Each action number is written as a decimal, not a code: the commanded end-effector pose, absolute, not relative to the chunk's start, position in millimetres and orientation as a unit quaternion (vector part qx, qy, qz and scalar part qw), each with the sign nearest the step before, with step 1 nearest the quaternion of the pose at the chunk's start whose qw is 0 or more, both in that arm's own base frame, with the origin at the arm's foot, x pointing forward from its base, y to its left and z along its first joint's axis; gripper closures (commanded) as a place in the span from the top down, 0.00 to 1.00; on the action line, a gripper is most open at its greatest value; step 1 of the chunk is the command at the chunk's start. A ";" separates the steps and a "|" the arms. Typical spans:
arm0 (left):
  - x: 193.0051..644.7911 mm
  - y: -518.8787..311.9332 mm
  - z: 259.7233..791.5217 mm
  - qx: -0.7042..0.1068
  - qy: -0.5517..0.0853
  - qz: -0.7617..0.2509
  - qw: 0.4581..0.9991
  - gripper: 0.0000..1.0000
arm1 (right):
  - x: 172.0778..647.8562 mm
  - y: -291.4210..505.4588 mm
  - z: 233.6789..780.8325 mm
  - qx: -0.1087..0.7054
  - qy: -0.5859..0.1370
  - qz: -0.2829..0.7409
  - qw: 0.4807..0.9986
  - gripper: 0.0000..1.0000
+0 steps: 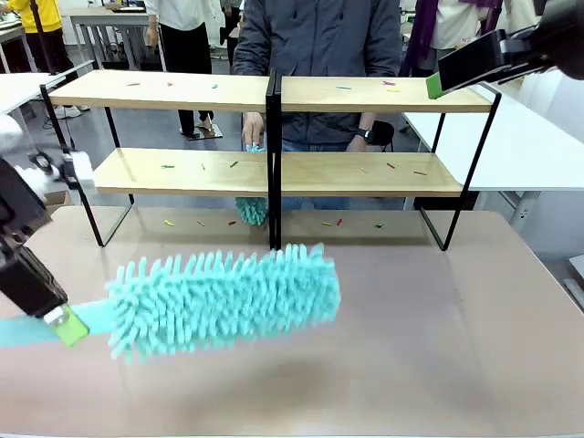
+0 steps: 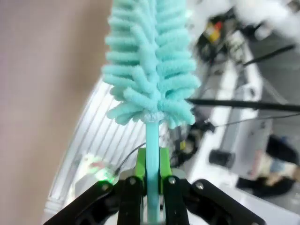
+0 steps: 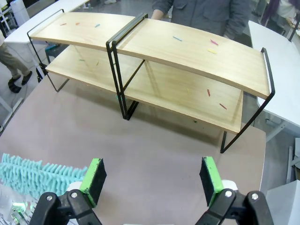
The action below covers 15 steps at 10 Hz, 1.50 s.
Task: Clean the shelves.
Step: Clean a randomly selected level of the Shelf with the Duster.
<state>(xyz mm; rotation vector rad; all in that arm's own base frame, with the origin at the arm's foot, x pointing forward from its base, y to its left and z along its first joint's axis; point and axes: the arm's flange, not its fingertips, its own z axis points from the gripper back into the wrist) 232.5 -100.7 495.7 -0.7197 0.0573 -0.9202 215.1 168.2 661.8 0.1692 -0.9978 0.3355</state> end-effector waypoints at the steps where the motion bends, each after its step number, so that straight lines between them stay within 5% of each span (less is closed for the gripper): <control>1: 231.8 -92.1 506.9 -0.396 0.009 -0.392 0.831 0.13 | 215.4 168.1 660.9 0.082 -0.475 0.160 0.862 1.00; 3: 232.7 -103.2 495.8 -0.337 0.027 -0.437 0.834 0.13 | 215.4 168.1 660.9 0.082 -0.475 0.160 0.862 1.00; 7: 204.8 -166.6 490.3 -0.367 -0.023 -0.429 0.825 0.13 | 215.4 168.1 660.9 0.082 -0.475 0.160 0.862 1.00; 10: 207.2 -234.7 477.7 -0.321 0.017 -0.391 0.862 0.13 | 215.4 168.1 660.9 0.082 -0.475 0.160 0.862 1.00; 11: 218.7 -201.4 499.0 -0.358 0.070 -0.392 0.844 0.13 | 215.4 168.1 660.9 0.082 -0.475 0.160 0.862 1.00; 12: 203.8 -228.4 491.7 -0.323 0.018 -0.437 0.839 0.13 | 215.4 168.1 660.9 0.082 -0.475 0.160 0.862 1.00; 15: 207.0 -230.8 486.5 -0.327 0.038 -0.421 0.845 0.13 | 215.4 168.1 660.9 0.082 -0.475 0.160 0.862 1.00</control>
